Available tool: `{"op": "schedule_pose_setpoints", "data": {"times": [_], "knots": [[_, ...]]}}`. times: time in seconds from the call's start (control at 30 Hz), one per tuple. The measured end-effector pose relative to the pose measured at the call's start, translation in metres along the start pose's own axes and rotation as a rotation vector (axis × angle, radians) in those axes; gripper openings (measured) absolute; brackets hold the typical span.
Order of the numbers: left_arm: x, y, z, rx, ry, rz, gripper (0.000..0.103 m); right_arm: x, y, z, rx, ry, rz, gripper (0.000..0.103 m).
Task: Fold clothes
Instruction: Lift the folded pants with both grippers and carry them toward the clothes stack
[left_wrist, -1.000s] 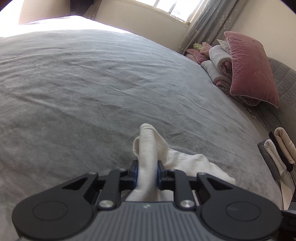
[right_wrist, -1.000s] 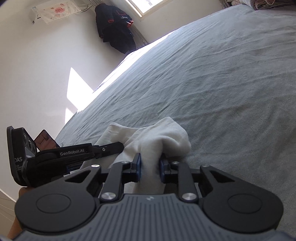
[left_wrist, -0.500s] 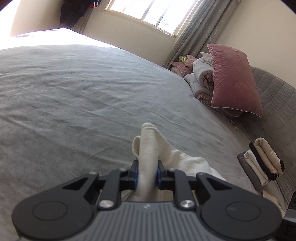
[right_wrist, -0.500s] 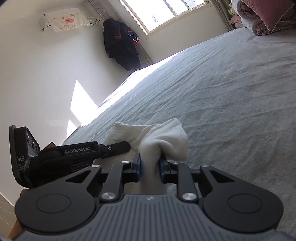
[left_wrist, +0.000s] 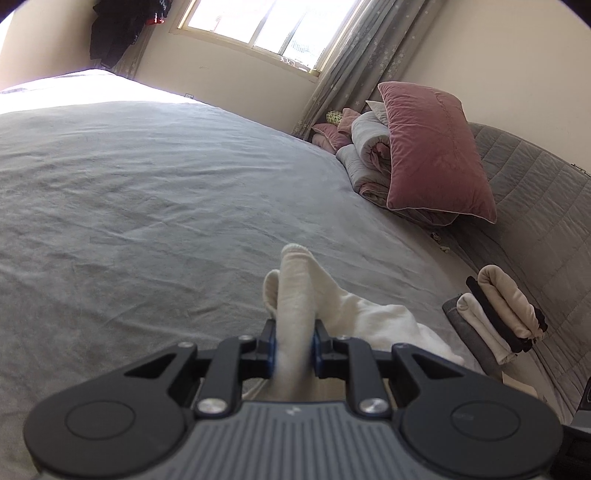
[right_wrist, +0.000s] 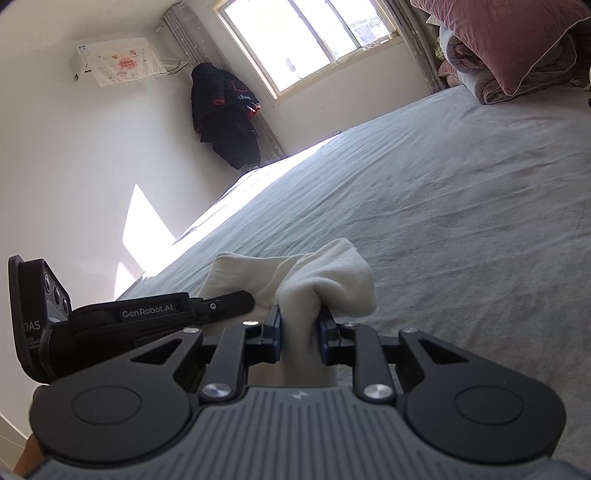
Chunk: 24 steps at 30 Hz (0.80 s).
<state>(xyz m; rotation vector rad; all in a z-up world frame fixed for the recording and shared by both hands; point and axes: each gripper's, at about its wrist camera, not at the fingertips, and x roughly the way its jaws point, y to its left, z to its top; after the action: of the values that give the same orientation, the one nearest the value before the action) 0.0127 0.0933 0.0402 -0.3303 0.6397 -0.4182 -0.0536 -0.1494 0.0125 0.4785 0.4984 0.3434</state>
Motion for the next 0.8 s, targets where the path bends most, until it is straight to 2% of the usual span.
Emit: {"op": "schedule_pose_setpoints", "data": {"times": [0.33, 0.5, 0.8], "knots": [[0.007, -0.024, 0.004, 0.015, -0.022, -0.038, 0.018, -0.016, -0.007, 0.01, -0.032, -0.054, -0.034, 0.022], [0.012, -0.042, 0.012, 0.063, -0.038, -0.066, 0.018, -0.028, -0.009, 0.021, -0.074, -0.088, -0.066, 0.022], [0.039, -0.102, 0.041, 0.129, -0.033, -0.119, 0.018, -0.05, -0.031, 0.056, -0.057, -0.154, -0.131, 0.022]]}}
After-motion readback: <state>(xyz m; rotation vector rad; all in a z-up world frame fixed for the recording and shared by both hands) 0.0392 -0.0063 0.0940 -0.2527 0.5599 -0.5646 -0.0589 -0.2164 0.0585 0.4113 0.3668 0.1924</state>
